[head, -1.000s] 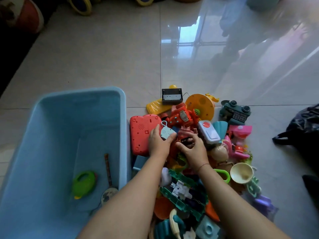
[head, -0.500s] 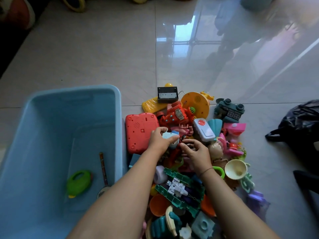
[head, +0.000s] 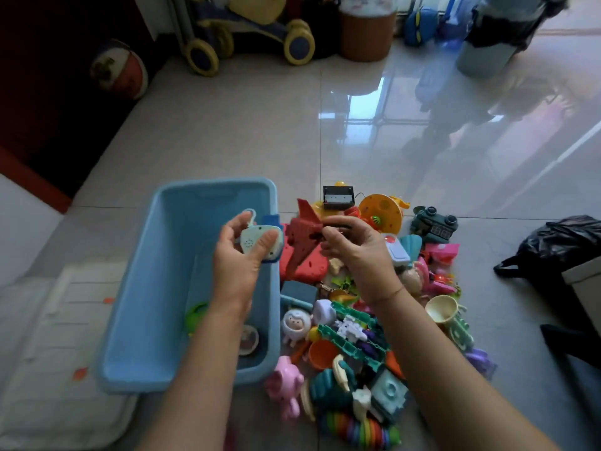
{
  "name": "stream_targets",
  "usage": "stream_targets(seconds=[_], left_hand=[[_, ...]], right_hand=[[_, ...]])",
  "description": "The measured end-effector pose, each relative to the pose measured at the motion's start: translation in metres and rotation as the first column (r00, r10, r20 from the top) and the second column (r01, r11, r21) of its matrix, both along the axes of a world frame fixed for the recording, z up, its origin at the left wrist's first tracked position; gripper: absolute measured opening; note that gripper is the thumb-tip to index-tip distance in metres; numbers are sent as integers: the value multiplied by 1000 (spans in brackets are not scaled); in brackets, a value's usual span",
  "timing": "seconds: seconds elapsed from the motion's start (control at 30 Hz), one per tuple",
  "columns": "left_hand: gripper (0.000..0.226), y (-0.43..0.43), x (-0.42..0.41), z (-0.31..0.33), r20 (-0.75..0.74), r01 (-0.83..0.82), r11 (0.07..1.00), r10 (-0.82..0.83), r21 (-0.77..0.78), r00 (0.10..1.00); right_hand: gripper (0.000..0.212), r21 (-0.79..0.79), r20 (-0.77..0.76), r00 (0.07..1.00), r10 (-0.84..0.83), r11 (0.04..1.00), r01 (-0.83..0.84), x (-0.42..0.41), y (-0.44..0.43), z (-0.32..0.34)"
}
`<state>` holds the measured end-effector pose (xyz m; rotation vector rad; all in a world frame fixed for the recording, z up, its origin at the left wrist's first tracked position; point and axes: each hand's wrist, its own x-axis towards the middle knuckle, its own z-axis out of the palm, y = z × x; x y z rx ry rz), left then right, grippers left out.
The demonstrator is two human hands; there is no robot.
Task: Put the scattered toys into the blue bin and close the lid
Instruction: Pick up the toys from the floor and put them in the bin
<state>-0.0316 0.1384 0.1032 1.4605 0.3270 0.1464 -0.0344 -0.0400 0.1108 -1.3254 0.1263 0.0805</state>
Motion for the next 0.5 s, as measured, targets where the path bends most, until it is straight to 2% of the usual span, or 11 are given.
stream_targets(seconds=[0.07, 0.13, 0.23, 0.33, 0.4, 0.5], left_hand=[[50, 39, -19, -6, -30, -102, 993, 104, 58, 994], [47, 70, -42, -18, -108, -125, 981, 142, 150, 984], [50, 94, -70, -40, -260, -74, 964, 142, 254, 955], [61, 89, -82, -47, -326, 24, 911, 123, 412, 938], [67, 70, -83, -40, -256, 70, 826, 91, 559, 962], [65, 19, -86, -24, -81, 151, 786, -128, 600, 988]], right_hand=[[17, -36, 3, 996, 88, 995, -88, -8, 32, 3], [18, -66, -31, 987, 155, 986, -156, -20, 59, -3], [19, -131, -108, 968, 228, 961, -242, -38, 75, -15], [17, -244, -162, 970, 181, 945, -217, -47, 55, -22], [17, -320, -168, 980, 103, 935, -153, -51, 27, -26], [27, -485, -200, 979, 41, 864, -135, -59, -18, -39]])
